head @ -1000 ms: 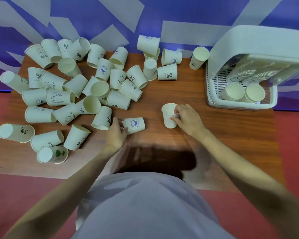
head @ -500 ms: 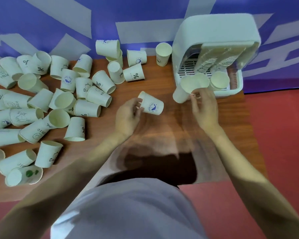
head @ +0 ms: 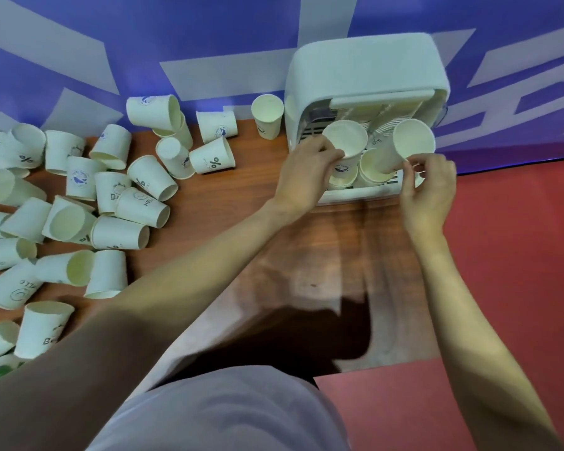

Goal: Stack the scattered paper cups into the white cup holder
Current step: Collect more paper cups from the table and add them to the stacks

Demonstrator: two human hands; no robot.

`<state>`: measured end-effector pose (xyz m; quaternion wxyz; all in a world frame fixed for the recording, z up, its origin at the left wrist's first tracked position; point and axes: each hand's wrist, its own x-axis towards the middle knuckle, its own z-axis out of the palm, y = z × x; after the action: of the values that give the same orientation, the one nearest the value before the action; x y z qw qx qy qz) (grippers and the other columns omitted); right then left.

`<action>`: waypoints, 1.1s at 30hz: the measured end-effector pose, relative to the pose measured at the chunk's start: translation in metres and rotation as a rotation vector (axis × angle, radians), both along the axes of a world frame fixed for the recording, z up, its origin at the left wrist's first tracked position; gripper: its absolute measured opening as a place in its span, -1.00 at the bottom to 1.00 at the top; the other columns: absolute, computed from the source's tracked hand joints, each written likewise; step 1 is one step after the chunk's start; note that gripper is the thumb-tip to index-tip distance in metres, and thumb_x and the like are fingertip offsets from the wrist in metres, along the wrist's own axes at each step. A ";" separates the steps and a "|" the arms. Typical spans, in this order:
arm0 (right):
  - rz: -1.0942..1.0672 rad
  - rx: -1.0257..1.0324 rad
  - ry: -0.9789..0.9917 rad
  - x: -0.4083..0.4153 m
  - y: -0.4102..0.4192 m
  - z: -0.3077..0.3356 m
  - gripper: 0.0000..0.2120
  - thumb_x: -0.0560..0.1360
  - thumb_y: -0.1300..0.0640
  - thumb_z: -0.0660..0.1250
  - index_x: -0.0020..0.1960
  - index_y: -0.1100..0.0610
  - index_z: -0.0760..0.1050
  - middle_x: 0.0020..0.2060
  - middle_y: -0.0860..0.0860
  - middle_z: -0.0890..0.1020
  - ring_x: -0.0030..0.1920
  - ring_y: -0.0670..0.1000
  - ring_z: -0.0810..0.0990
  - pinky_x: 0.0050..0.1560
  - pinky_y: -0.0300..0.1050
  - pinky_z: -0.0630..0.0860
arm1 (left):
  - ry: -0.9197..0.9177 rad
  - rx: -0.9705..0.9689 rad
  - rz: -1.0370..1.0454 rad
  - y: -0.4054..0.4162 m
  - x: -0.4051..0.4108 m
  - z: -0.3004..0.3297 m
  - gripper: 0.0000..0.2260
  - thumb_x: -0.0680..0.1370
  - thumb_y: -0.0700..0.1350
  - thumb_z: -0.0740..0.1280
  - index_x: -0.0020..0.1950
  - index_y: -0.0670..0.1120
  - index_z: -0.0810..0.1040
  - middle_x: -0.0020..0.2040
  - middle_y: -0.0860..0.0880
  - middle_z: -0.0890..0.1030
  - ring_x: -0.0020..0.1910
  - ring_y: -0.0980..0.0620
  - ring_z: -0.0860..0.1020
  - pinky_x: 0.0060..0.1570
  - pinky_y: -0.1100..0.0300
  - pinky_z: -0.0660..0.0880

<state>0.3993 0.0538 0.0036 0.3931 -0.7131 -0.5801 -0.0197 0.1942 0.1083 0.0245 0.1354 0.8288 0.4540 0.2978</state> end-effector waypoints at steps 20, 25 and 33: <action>0.122 -0.320 -0.005 -0.022 0.008 -0.035 -0.77 0.53 0.20 0.26 0.16 0.22 0.51 0.02 0.13 0.61 0.03 0.16 0.48 -0.03 0.02 0.46 | 0.184 -0.184 -0.006 -0.006 0.000 -0.042 -0.77 0.53 -0.19 0.30 0.18 -0.16 0.54 0.14 -0.13 0.52 0.04 -0.13 0.50 -0.19 0.03 0.53; 0.326 -0.334 -0.010 -0.067 -0.013 -0.029 -0.70 0.53 0.19 0.29 0.24 0.25 0.45 0.13 0.16 0.56 0.15 0.18 0.49 0.16 0.07 0.46 | 0.085 -0.200 0.120 -0.042 -0.063 -0.044 -0.70 0.52 -0.19 0.30 0.25 -0.18 0.48 0.09 -0.16 0.51 0.03 -0.13 0.50 -0.08 0.01 0.53; 0.651 -0.629 -0.189 -0.184 -0.067 -0.040 -0.44 0.54 0.06 0.29 0.46 0.24 0.23 0.39 0.20 0.34 0.38 0.20 0.32 0.41 0.06 0.26 | 0.092 -0.294 0.424 -0.136 -0.224 -0.058 -0.60 0.50 -0.12 0.26 0.33 -0.20 0.43 0.24 -0.18 0.46 0.20 -0.14 0.44 0.18 0.03 0.40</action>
<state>0.2153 -0.0128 -0.0368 0.0889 -0.5733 -0.7851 0.2168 -0.0300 -0.0279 -0.0331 0.1679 0.6992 0.6617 0.2123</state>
